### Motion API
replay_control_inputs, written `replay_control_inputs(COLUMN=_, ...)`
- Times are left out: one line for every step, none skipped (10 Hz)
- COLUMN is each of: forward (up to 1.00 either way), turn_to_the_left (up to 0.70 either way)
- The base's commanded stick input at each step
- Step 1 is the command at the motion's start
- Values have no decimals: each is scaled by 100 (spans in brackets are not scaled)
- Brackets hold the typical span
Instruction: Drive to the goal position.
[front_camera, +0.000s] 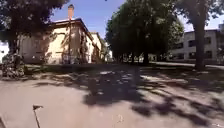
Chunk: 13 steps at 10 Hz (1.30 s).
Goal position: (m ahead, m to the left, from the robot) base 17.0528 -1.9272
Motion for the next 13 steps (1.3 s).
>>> replay_control_inputs(forward=70, turn_to_the_left=0)
replay_control_inputs(forward=70, turn_to_the_left=0)
replay_control_inputs(forward=70, turn_to_the_left=0)
replay_control_inputs(forward=70, turn_to_the_left=0)
replay_control_inputs(forward=70, turn_to_the_left=0)
replay_control_inputs(forward=70, turn_to_the_left=0)
replay_control_inputs(forward=70, turn_to_the_left=0)
replay_control_inputs(forward=70, turn_to_the_left=0)
replay_control_inputs(forward=70, turn_to_the_left=0)
replay_control_inputs(forward=70, turn_to_the_left=0)
replay_control_inputs(forward=70, turn_to_the_left=0)
replay_control_inputs(forward=70, turn_to_the_left=0)
replay_control_inputs(forward=70, turn_to_the_left=0)
